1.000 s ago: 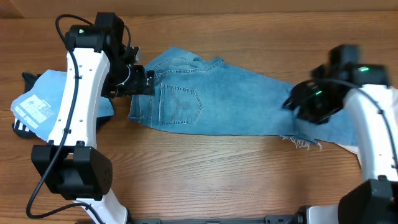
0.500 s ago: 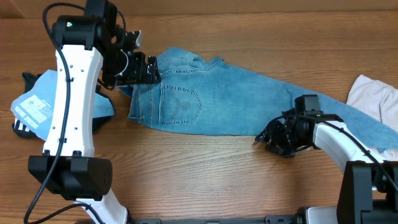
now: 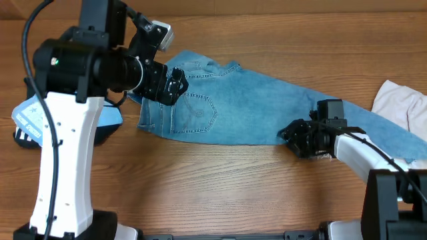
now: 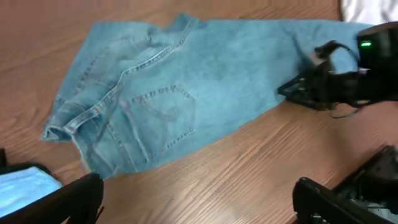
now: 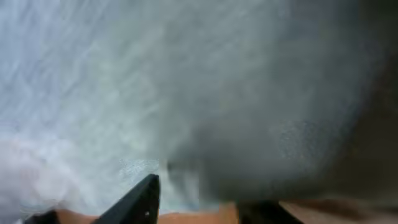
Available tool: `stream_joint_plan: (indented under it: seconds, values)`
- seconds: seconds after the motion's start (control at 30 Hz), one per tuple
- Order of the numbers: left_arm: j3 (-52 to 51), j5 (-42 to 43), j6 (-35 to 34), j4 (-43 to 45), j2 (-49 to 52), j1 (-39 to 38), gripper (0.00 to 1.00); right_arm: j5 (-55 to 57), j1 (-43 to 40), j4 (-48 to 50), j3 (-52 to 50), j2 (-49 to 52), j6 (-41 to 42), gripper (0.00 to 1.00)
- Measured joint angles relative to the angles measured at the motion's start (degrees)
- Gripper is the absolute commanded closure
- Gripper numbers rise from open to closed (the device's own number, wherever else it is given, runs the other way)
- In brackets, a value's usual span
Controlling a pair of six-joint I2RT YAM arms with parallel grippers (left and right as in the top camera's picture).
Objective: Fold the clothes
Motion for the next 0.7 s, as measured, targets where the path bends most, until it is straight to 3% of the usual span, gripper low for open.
stream_joint_plan:
  seconds: [0.1,0.2,0.4,0.6,0.7]
  values:
    - [0.1,2.6,0.9,-0.3,-0.3,-0.2,0.16,-3.1,0.0,4.7,-0.3,2.1,-0.2,0.85]
    - [0.1,-0.5,2.2,-0.7,-0.3,-3.2,0.27,-5.6,0.0,3.2,-0.3,2.1,-1.4,0.96]
    - [-2.3,-11.1,3.0,1.2,0.1,-12.5,0.34,-10.9,0.0,1.4,3.1,-8.2,-1.6,0.96]
    - [-17.2,-15.7,2.9,12.0,1.2,-17.7,0.27,-12.6,0.0,7.0,5.1,-13.7,1.3,0.96]
    - [-25.8,-16.0,2.7,18.3,1.8,-20.3,0.30,-12.8,0.0,10.1,5.1,-13.7,2.4,0.96]
